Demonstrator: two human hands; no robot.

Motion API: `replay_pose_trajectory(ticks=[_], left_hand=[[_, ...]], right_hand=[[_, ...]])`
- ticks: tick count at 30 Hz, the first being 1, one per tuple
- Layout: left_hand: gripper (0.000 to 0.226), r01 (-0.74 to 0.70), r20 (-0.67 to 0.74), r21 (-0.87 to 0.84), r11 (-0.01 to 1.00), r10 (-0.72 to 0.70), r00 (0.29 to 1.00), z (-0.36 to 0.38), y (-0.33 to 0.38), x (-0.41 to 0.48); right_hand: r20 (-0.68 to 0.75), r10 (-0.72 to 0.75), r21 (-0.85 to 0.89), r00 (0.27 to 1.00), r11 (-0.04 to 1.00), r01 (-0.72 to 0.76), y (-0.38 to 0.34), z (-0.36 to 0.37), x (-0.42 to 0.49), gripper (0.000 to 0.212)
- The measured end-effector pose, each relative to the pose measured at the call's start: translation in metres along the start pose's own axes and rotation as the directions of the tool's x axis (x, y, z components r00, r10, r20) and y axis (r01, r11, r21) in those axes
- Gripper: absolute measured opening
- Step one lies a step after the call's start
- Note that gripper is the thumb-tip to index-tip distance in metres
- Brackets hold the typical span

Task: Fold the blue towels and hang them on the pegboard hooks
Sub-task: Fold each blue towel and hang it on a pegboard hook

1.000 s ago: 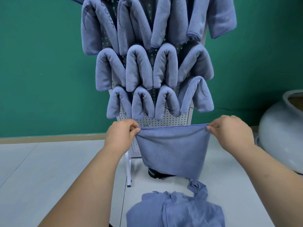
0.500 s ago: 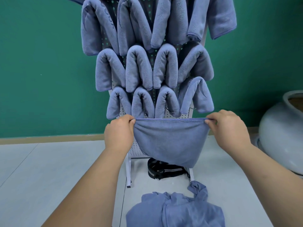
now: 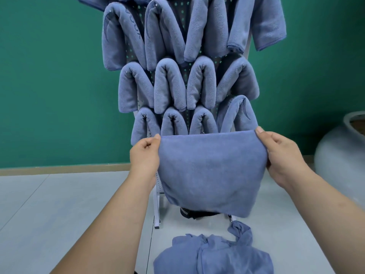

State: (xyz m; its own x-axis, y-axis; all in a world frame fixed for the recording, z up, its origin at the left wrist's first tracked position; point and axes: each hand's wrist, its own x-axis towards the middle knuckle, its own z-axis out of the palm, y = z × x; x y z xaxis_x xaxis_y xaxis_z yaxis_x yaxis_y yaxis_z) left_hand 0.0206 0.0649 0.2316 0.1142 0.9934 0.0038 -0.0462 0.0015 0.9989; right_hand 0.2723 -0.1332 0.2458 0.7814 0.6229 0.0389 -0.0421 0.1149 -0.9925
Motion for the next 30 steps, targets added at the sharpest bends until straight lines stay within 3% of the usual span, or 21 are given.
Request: replay_pose_trajectory(ticks=[2, 4, 11, 14, 19, 26, 30], left_hand=[[0.026, -0.044, -0.049, 0.072, 0.996, 0.048, 0.998, 0.005, -0.002, -0.008], [0.022, -0.074, -0.013, 0.124, 0.99, 0.076, 0.997, 0.011, -0.006, -0.013], [0.01, -0.064, 0.302, 0.137, 0.988, 0.02, 0.953, 0.042, -0.014, -0.041], [0.004, -0.099, 0.373, 0.139, 0.985, 0.041, 0.927, 0.054, -0.014, -0.057], [0.009, -0.113, 0.378, 0.136, 0.984, 0.054, 0.924, 0.061, -0.017, -0.066], [0.003, 0.022, 0.377, 0.009, 1.0, -0.024, 0.926, 0.061, -0.013, -0.07], [0.014, 0.012, 0.428, 0.021, 1.0, -0.019, 0.904, 0.06, -0.007, -0.072]], right_hand=[[-0.071, -0.011, -0.04, 0.997, 0.999, 0.008, 0.006, 0.008, -0.004, 0.039], [-0.116, -0.032, -0.072, 0.993, 0.997, 0.023, 0.013, 0.017, -0.009, 0.027], [0.052, -0.177, -0.28, 0.983, 0.942, 0.184, 0.035, 0.051, -0.021, 0.006], [0.153, -0.239, -0.406, 0.959, 0.87, 0.282, 0.04, 0.061, -0.029, 0.008], [0.178, -0.335, -0.537, 0.925, 0.755, 0.376, 0.037, 0.07, -0.041, 0.012], [0.237, -0.406, -0.594, 0.882, 0.658, 0.463, 0.037, 0.071, -0.047, 0.014], [0.251, -0.416, -0.62, 0.874, 0.624, 0.475, 0.035, 0.071, -0.049, 0.02]])
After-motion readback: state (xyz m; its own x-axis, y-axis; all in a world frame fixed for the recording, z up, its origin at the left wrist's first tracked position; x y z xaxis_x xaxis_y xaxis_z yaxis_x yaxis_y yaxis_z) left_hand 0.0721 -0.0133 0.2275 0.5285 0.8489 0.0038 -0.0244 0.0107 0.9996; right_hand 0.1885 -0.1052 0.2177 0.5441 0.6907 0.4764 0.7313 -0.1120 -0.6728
